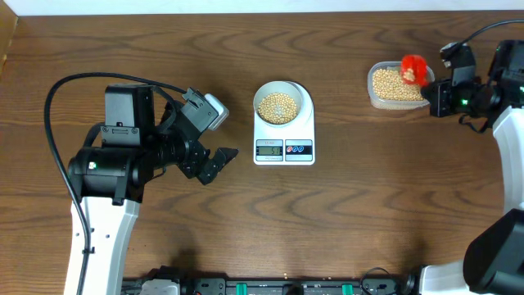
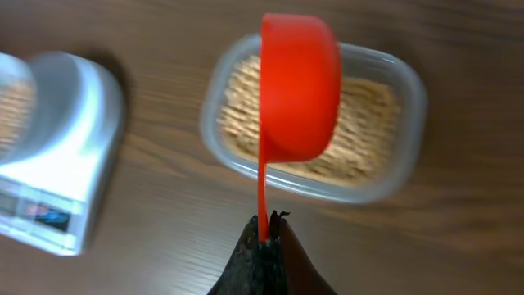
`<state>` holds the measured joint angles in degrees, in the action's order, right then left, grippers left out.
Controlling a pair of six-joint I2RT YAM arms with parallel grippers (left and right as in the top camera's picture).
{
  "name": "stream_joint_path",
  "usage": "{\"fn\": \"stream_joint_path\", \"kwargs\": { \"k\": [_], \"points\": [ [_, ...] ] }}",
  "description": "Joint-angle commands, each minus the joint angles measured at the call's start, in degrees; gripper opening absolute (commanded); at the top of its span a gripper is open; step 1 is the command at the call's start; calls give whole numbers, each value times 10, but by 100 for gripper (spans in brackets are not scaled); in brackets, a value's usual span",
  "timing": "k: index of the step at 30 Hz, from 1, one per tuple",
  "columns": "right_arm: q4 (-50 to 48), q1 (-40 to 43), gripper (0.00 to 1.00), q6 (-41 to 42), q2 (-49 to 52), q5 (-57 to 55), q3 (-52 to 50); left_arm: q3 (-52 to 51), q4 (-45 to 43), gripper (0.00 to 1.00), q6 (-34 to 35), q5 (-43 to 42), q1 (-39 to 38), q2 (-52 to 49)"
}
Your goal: Scoop item into bowl and weigh 50g on scale
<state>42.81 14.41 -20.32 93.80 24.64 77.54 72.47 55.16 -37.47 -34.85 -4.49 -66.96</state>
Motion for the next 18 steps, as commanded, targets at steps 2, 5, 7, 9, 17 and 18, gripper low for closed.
{"fn": "stream_joint_path", "kwargs": {
  "k": [2,5,7,9,17,18],
  "points": [
    [2,-47,1,-31,-8,-182,0,16,1,99,3,-12,3,3],
    [0,-90,1,-57,-8,-303,0,16,1,99,3,-12,3,3],
    [-3,-114,1,-66,-8,-375,0,16,1,99,3,-12,3,3],
    [-10,-128,1,-66,-8,-416,0,16,1,99,3,-12,3,3],
    [-86,-157,1,-59,-8,-372,0,16,1,99,3,-12,3,3],
    [-85,-160,1,-53,-8,-284,0,16,1,99,3,-12,3,3]
  ]
}}
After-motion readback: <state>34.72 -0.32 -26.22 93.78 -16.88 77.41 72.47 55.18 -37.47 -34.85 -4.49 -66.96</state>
